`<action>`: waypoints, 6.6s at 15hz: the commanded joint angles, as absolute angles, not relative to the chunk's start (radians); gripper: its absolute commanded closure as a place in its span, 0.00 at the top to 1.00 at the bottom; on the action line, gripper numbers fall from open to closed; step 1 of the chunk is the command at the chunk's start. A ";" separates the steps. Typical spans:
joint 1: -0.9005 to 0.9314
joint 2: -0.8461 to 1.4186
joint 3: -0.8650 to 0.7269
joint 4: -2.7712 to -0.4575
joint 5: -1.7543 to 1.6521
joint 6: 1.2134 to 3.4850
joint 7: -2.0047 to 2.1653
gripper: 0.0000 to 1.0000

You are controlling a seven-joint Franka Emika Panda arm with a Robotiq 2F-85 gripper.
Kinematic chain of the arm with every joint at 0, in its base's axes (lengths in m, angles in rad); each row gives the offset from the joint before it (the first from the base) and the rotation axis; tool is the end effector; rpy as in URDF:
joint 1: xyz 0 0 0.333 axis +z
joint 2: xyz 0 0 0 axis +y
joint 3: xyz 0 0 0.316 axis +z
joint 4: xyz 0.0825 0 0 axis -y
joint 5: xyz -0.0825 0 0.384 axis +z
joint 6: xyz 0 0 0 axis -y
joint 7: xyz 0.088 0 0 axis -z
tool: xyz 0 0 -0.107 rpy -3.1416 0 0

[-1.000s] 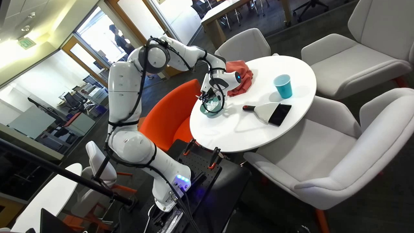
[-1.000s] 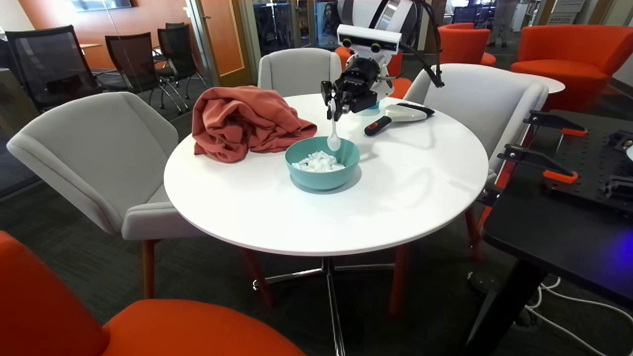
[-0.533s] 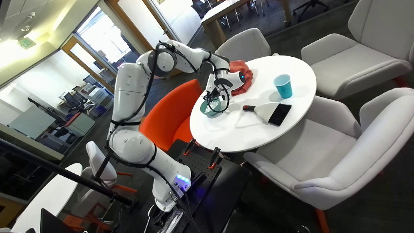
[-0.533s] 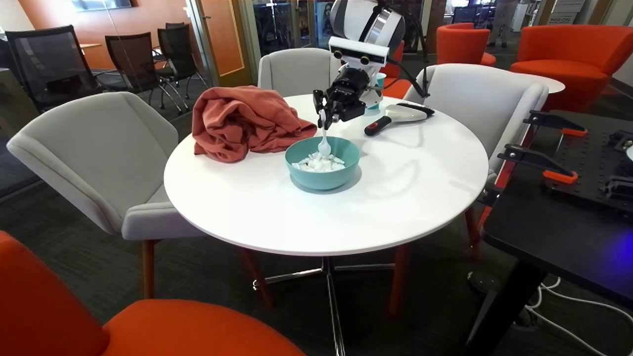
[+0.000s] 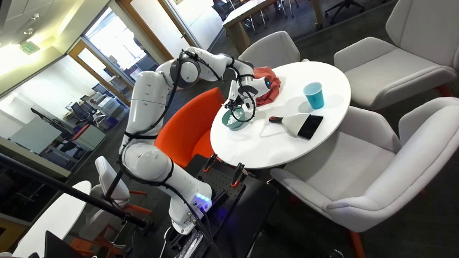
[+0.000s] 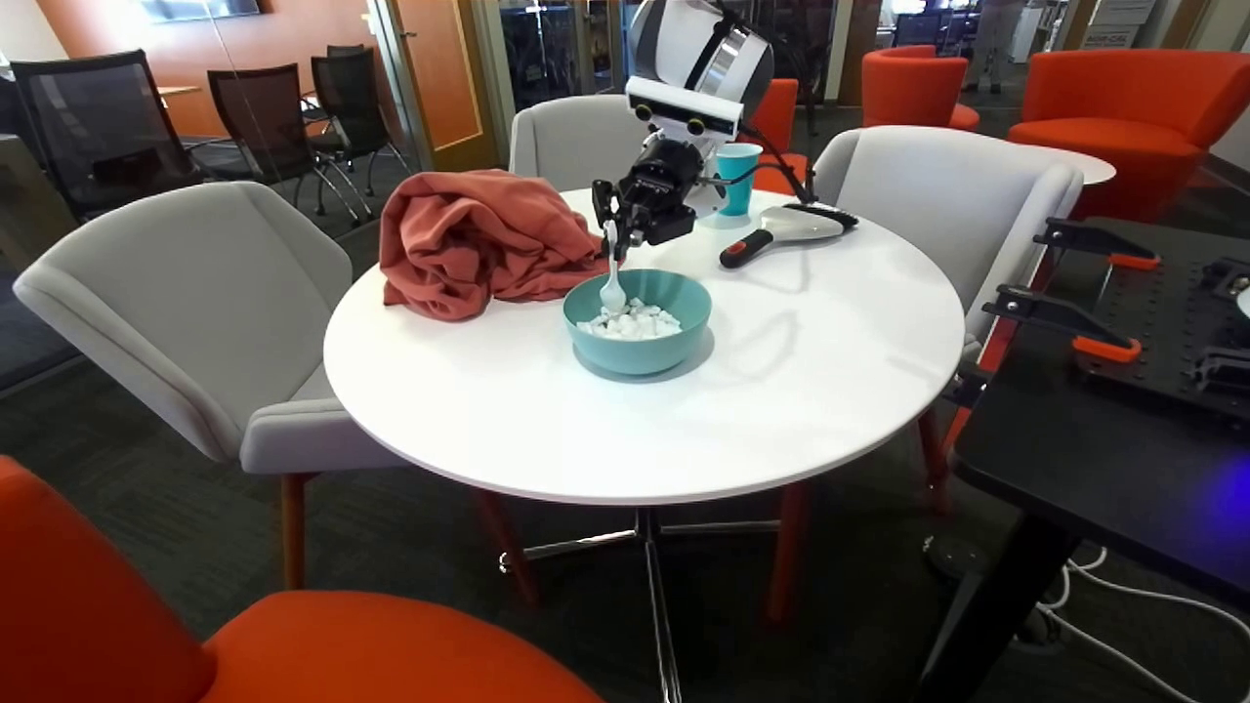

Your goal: Get the white spoon and use it to stir the contents of the green bowl

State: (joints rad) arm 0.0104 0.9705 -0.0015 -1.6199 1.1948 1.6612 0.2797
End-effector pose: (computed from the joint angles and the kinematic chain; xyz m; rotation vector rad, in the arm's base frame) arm 0.5979 0.0971 0.0575 -1.7370 0.9867 1.0913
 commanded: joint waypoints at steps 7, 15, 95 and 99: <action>0.062 0.998 0.011 -1.591 1.125 1.622 0.319 0.03; 0.080 0.954 -0.022 -1.677 1.082 1.714 0.329 0.03; -0.029 0.632 -0.098 -2.067 1.158 1.701 0.101 0.03; -0.027 0.568 -0.106 -2.135 1.165 1.840 0.095 0.03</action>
State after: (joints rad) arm -0.0427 0.6622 -0.0922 -2.0418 1.1404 1.7504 0.1161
